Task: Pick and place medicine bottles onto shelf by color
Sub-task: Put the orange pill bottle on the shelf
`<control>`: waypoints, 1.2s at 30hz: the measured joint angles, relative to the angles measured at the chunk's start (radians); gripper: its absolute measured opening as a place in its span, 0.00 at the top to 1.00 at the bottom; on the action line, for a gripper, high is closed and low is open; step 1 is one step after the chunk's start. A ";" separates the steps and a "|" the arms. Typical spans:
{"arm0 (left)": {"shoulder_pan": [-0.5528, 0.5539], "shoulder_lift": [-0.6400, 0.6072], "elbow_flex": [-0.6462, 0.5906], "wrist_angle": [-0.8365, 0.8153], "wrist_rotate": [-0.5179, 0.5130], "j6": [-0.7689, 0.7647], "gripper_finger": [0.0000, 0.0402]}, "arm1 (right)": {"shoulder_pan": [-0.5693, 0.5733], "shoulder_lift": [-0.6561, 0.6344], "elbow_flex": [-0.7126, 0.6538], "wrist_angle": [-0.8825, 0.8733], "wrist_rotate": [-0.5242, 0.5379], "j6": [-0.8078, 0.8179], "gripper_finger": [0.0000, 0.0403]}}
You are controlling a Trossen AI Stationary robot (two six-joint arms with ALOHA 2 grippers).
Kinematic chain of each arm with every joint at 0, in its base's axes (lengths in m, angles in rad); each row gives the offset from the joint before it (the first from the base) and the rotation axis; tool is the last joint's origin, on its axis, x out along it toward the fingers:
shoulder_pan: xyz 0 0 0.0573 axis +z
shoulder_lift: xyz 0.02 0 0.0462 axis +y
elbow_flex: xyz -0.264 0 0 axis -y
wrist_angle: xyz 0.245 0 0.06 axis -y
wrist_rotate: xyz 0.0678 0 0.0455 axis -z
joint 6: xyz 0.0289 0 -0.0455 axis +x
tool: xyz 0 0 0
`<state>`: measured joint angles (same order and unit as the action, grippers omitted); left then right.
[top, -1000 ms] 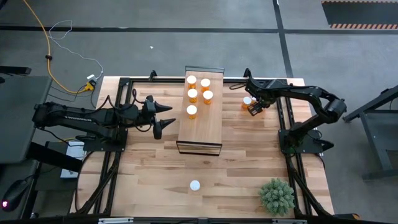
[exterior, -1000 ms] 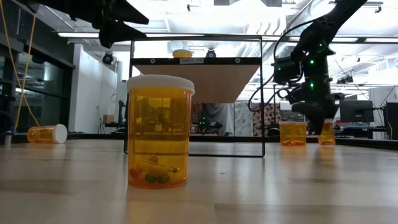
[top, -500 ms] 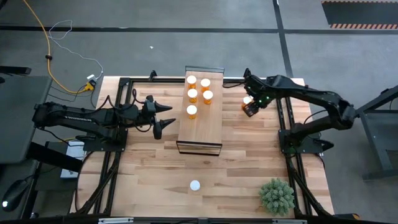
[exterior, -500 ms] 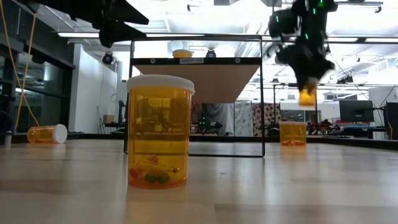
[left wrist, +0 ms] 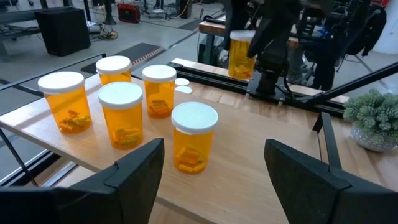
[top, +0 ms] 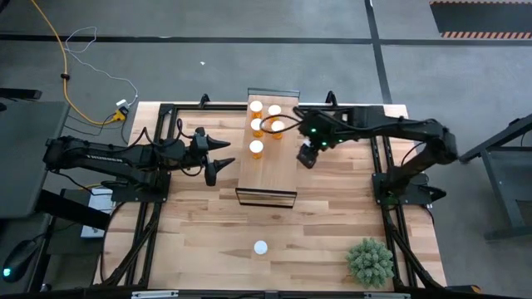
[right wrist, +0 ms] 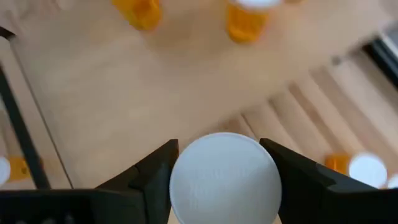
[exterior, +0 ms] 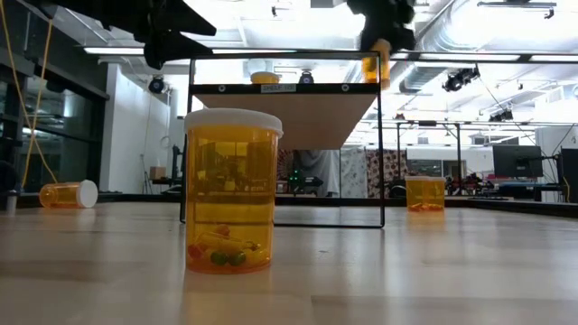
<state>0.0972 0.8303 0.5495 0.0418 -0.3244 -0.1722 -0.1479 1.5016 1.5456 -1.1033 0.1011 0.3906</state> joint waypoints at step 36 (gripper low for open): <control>0.000 0.000 0.000 0.000 0.000 0.000 0.33 | 0.011 0.417 0.361 0.017 0.053 -0.093 0.47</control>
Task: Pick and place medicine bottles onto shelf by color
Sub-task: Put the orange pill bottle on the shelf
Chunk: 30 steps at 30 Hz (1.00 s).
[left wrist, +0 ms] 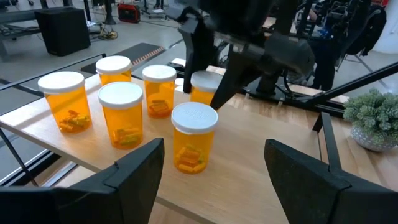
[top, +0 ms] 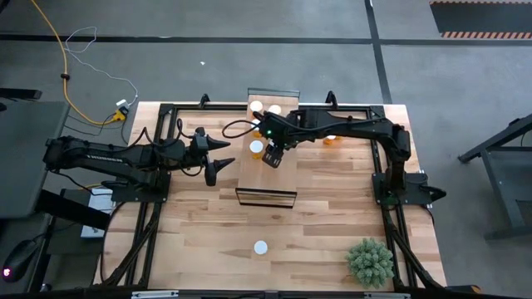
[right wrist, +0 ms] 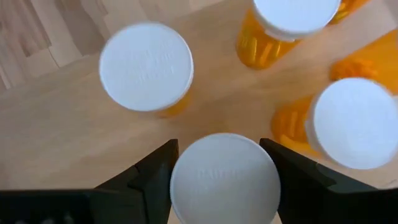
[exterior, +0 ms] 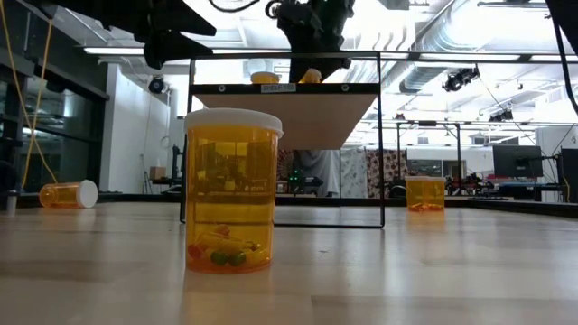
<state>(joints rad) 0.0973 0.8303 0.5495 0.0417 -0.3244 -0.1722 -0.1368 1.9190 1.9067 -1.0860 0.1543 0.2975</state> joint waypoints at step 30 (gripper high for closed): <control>0.000 0.000 0.000 0.000 0.000 0.000 0.33 | 0.000 0.001 -0.044 0.063 0.002 0.010 0.40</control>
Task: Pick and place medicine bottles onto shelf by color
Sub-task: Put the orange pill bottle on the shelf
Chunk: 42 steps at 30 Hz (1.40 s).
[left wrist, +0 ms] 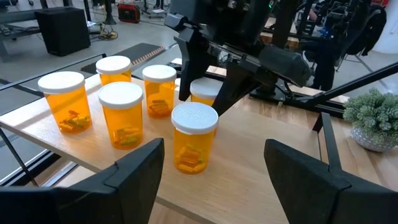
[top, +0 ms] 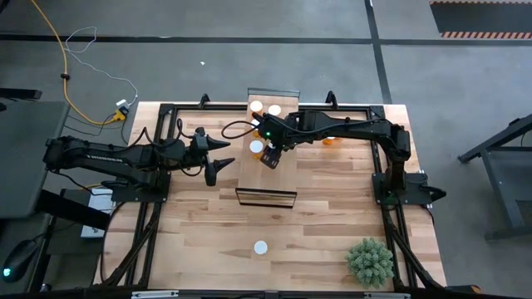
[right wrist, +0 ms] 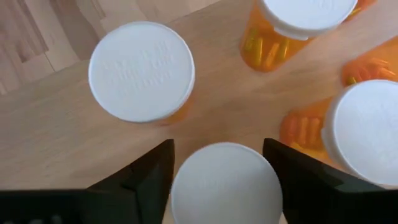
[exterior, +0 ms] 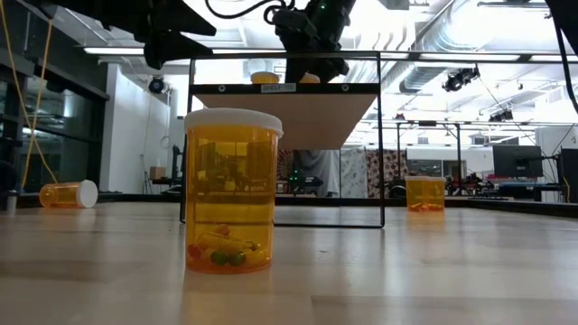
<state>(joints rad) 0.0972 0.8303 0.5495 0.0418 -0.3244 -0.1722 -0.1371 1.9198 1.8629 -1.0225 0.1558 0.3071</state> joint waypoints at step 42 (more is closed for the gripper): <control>0.000 -0.099 0.001 -0.074 0.003 0.044 0.33 | 0.071 -0.681 -0.788 0.247 0.240 0.061 0.16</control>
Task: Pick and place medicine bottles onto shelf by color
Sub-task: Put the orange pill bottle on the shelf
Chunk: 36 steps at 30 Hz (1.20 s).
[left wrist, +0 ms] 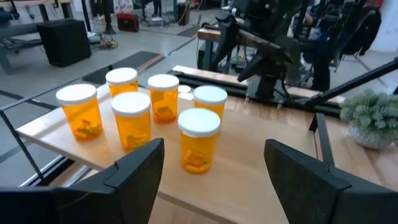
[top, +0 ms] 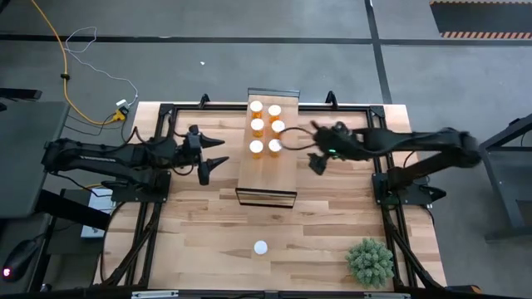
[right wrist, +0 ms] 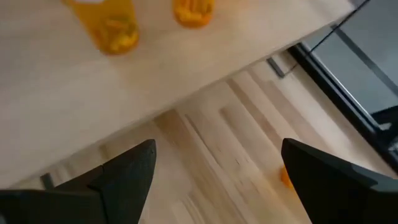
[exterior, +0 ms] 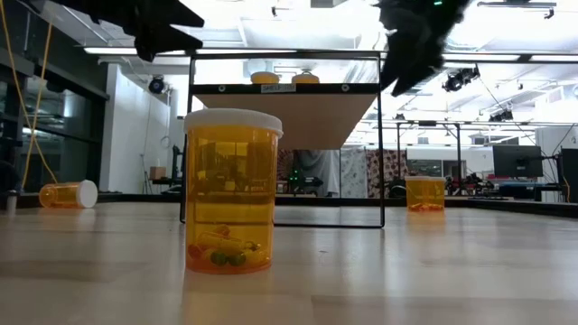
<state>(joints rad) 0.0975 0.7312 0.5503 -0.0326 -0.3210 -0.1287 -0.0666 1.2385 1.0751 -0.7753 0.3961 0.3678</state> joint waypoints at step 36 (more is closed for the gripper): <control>-0.002 0.001 -0.001 0.021 0.005 0.001 0.33 | -0.166 -0.366 -0.525 0.548 0.384 0.317 0.16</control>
<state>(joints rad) 0.0956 0.7326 0.5495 -0.0113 -0.3164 -0.1274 -0.2328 0.8724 0.5503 -0.2273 0.7803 0.6850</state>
